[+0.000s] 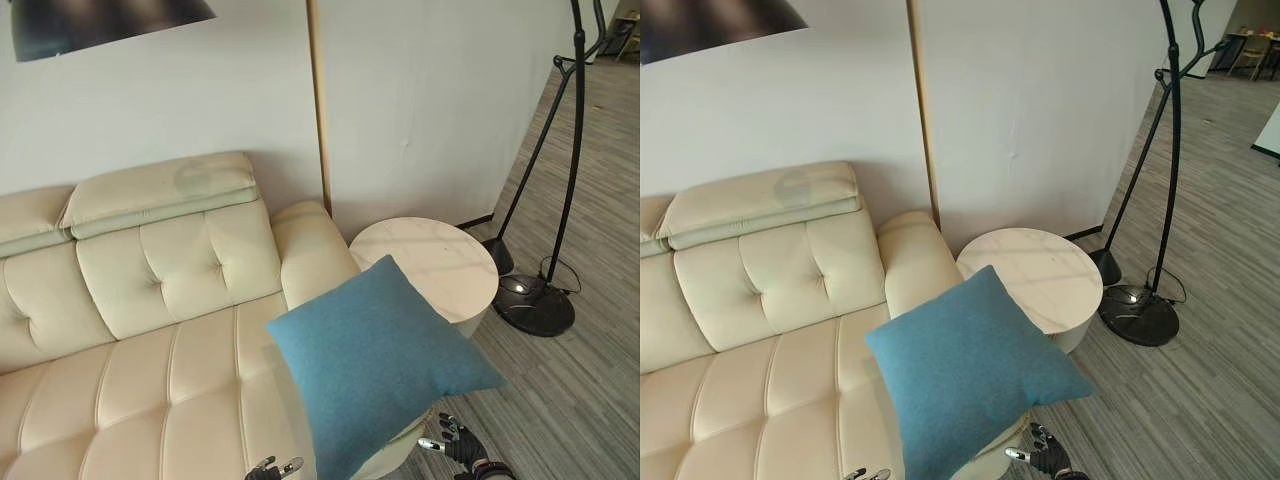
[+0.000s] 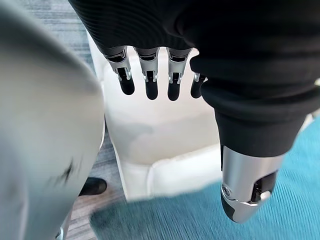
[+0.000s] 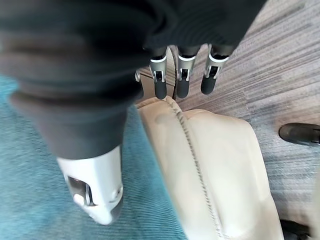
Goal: Pick up all the scattered cushions and arrange them neatly on the sofa.
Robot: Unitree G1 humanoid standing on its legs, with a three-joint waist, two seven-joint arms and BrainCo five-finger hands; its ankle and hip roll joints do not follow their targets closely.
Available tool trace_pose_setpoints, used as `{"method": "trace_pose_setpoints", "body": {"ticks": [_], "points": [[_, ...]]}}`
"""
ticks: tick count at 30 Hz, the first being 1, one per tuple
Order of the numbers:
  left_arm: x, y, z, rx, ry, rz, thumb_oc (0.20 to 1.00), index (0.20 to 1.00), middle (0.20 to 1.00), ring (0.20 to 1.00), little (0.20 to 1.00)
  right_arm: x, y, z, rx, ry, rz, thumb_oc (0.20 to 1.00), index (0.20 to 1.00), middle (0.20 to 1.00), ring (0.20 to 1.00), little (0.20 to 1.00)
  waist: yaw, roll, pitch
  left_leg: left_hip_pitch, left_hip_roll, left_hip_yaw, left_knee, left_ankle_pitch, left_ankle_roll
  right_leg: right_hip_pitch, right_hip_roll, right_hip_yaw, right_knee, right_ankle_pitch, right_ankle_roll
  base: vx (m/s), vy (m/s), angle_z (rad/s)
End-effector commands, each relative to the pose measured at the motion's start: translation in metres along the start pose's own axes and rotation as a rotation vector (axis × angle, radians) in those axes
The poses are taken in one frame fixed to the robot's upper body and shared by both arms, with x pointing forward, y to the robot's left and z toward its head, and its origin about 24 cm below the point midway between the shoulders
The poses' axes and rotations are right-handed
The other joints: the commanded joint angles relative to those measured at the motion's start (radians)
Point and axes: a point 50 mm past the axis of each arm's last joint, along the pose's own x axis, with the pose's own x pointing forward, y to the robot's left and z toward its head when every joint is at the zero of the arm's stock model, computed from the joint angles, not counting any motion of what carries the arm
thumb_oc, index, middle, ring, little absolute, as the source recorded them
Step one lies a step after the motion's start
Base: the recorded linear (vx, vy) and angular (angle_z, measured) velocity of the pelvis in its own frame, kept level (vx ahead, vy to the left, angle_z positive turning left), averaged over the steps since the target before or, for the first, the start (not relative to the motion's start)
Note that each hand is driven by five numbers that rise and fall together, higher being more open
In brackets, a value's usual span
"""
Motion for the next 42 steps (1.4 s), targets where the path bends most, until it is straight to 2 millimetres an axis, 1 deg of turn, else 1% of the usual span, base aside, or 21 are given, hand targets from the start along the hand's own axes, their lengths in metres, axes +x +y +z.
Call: {"method": "trace_pose_setpoints", "body": {"ticks": [1,2,5,8,10,11,13,16,19,20,21,22,25,26,27,29,30,31,35,40,42], "points": [[0.005,-0.006,0.024,-0.021,-0.069,-0.01,1.0,1.0,1.0,1.0,1.0,0.003,-0.003,0.014,0.071,-0.071,-0.069,1.0,1.0,1.0,1.0,1.0,-0.03,-0.064,0.023,0.02,-0.068,0.002,0.0,-0.068,0.018,-0.012,-0.043,-0.015,0.001,-0.047,-0.002,0.0,-0.095,-0.03],[0.005,-0.006,0.024,-0.021,-0.069,-0.01,1.0,1.0,1.0,1.0,1.0,0.003,-0.003,0.014,0.07,-0.071,-0.069,1.0,1.0,1.0,1.0,1.0,-0.03,-0.064,0.023,0.02,-0.068,0.002,0.0,-0.068,0.018,-0.012,-0.043,-0.015,0.001,-0.047,-0.002,0.01,-0.102,0.0],[0.006,-0.001,0.025,-0.145,-0.073,0.028,1.0,1.0,1.0,1.0,1.0,-0.004,-0.026,-0.003,0.141,-0.005,-0.226,1.0,1.0,1.0,1.0,1.0,-0.041,-0.059,0.02,0.022,-0.06,0.007,0.0,-0.067,0.011,-0.016,-0.038,-0.015,0.001,-0.046,-0.009,0.02,-0.071,0.02],[0.005,0.019,0.031,-0.319,-0.086,0.099,1.0,1.0,1.0,1.0,1.0,-0.024,-0.065,-0.019,0.244,0.057,-0.464,1.0,1.0,1.0,1.0,1.0,-0.051,-0.059,0.015,0.025,-0.053,0.008,0.0,-0.069,0.007,-0.015,-0.034,-0.017,0.001,-0.05,-0.013,0.03,-0.078,-0.05],[0.005,0.025,0.034,-0.353,-0.092,0.118,1.0,1.0,1.0,1.0,1.0,-0.03,-0.073,-0.02,0.268,0.065,-0.508,1.0,1.0,1.0,1.0,1.0,-0.053,-0.059,0.012,0.026,-0.052,0.006,0.0,-0.07,0.006,-0.013,-0.035,-0.021,0.001,-0.052,-0.014,0.04,-0.052,0.02],[0.004,0.043,0.043,-0.458,-0.115,0.185,1.0,1.0,1.0,1.0,1.0,-0.046,-0.1,-0.018,0.292,0.07,-0.602,1.0,1.0,1.0,1.0,1.0,-0.06,-0.059,0.005,0.029,-0.052,0.001,0.0,-0.075,0.006,-0.008,-0.036,-0.027,0.001,-0.055,-0.013,0.06,-0.06,-0.01],[0.003,0.048,0.048,-0.486,-0.128,0.199,1.0,1.0,1.0,1.0,1.0,-0.049,-0.108,-0.013,0.289,0.054,-0.611,1.0,1.0,1.0,1.0,1.0,-0.063,-0.058,0.004,0.029,-0.053,-0.001,0.0,-0.076,0.007,-0.007,-0.036,-0.03,0.001,-0.056,-0.012,0.04,-0.041,0.02],[0.001,0.057,0.063,-0.546,-0.173,0.216,1.0,1.0,1.0,1.0,1.0,-0.061,-0.14,0.012,0.227,-0.016,-0.653,1.0,1.0,1.0,1.0,1.0,-0.07,-0.055,0.003,0.03,-0.056,-0.003,0.0,-0.079,0.009,-0.007,-0.04,-0.034,0.001,-0.055,-0.01,0.0,0.0,0.0],[0.0,0.056,0.083,-0.605,-0.237,0.196,1.0,1.0,1.0,1.0,1.0,-0.071,-0.173,0.051,0.13,-0.111,-0.678,1.0,1.0,1.0,1.0,1.0,-0.072,-0.053,0.003,0.025,-0.061,-0.006,0.0,-0.081,0.013,-0.01,-0.045,-0.039,0.001,-0.055,-0.007,0.0,0.0,0.0],[0.0,0.051,0.091,-0.625,-0.261,0.173,1.0,1.0,1.0,1.0,1.0,-0.073,-0.182,0.069,0.092,-0.152,-0.678,1.0,1.0,1.0,1.0,1.0,-0.074,-0.049,0.004,0.022,-0.062,-0.008,0.0,-0.081,0.014,-0.012,-0.047,-0.042,0.001,-0.055,-0.006,0.0,0.027,0.04],[-0.001,0.035,0.111,-0.666,-0.321,0.1,1.0,1.0,1.0,1.0,1.0,-0.078,-0.188,0.119,0.014,-0.278,-0.648,1.0,1.0,1.0,1.0,1.0,-0.073,-0.045,0.002,0.013,-0.066,-0.011,0.0,-0.083,0.018,-0.019,-0.052,-0.045,0.001,-0.053,-0.004,0.0,0.025,0.06],[-0.001,0.034,0.111,-0.667,-0.321,0.1,1.0,1.0,1.0,1.0,1.0,-0.078,-0.188,0.119,0.013,-0.278,-0.648,1.0,1.0,1.0,1.0,1.0,-0.074,-0.044,0.002,0.013,-0.066,-0.012,0.0,-0.083,0.018,-0.019,-0.052,-0.045,0.001,-0.053,-0.004,0.01,0.026,0.06],[-0.004,0.006,0.135,-0.692,-0.375,-0.017,1.0,1.0,1.0,1.0,1.0,-0.073,-0.181,0.161,-0.021,-0.378,-0.583,1.0,1.0,1.0,1.0,1.0,-0.069,-0.043,0.0,0.008,-0.068,-0.019,0.0,-0.083,0.02,-0.02,-0.054,-0.053,0.001,-0.053,-0.004,0.01,0.004,0.02],[-0.005,-0.001,0.139,-0.694,-0.379,-0.047,1.0,1.0,1.0,1.0,1.0,-0.071,-0.176,0.173,-0.026,-0.406,-0.556,1.0,1.0,1.0,1.0,1.0,-0.068,-0.044,-0.002,0.007,-0.067,-0.021,0.0,-0.084,0.02,-0.02,-0.054,-0.055,0.001,-0.053,-0.003,0.03,0.016,0.2],[-0.006,-0.019,0.147,-0.676,-0.387,-0.11,1.0,1.0,1.0,1.0,1.0,-0.062,-0.163,0.198,-0.04,-0.458,-0.494,1.0,1.0,1.0,1.0,1.0,-0.063,-0.048,-0.006,0.005,-0.067,-0.024,0.0,-0.086,0.021,-0.021,-0.054,-0.056,0.001,-0.053,-0.003,0.03,0.01,0.19],[-0.007,-0.025,0.15,-0.665,-0.391,-0.125,1.0,1.0,1.0,1.0,1.0,-0.059,-0.158,0.207,-0.049,-0.469,-0.472,1.0,1.0,1.0,1.0,1.0,-0.062,-0.049,-0.006,0.003,-0.067,-0.027,0.0,-0.086,0.021,-0.021,-0.054,-0.057,0.001,-0.052,-0.003,0.02,0.004,0.09],[-0.007,-0.041,0.153,-0.633,-0.381,-0.164,1.0,1.0,1.0,1.0,1.0,-0.05,-0.145,0.227,-0.071,-0.487,-0.413,1.0,1.0,1.0,1.0,1.0,-0.056,-0.057,-0.01,0.001,-0.066,-0.029,0.0,-0.086,0.02,-0.021,-0.052,-0.06,0.001,-0.052,-0.004,0.0,0.0,0.0],[-0.007,-0.041,0.153,-0.635,-0.382,-0.164,1.0,1.0,1.0,1.0,1.0,-0.05,-0.144,0.228,-0.072,-0.488,-0.413,1.0,1.0,1.0,1.0,1.0,-0.058,-0.057,-0.009,0.001,-0.066,-0.029,0.0,-0.086,0.02,-0.022,-0.052,-0.06,0.001,-0.053,-0.004,0.03,-0.004,0.03],[-0.005,-0.059,0.156,-0.609,-0.35,-0.193,1.0,1.0,1.0,1.0,1.0,-0.034,-0.114,0.256,-0.133,-0.486,-0.309,1.0,1.0,1.0,1.0,1.0,-0.049,-0.074,-0.009,-0.007,-0.061,-0.034,0.0,-0.086,0.018,-0.025,-0.048,-0.063,0.001,-0.052,-0.007,0.02,-0.01,0.04],[-0.003,-0.066,0.163,-0.633,-0.322,-0.203,1.0,1.0,1.0,1.0,1.0,-0.026,-0.097,0.268,-0.155,-0.479,-0.276,1.0,1.0,1.0,1.0,1.0,-0.048,-0.08,0.009,-0.025,-0.057,-0.036,0.0,-0.081,0.015,-0.046,-0.045,-0.065,0.001,-0.05,-0.008,-0.02,-0.021,0.08],[-0.003,-0.071,0.169,-0.636,-0.31,-0.195,1.0,1.0,1.0,1.0,1.0,-0.021,-0.087,0.276,-0.157,-0.486,-0.252,1.0,1.0,1.0,1.0,1.0,-0.048,-0.079,0.039,-0.052,-0.058,-0.042,0.0,-0.072,0.014,-0.071,-0.046,-0.067,0.001,-0.044,-0.007,-0.07,-0.017,0.02]]}}
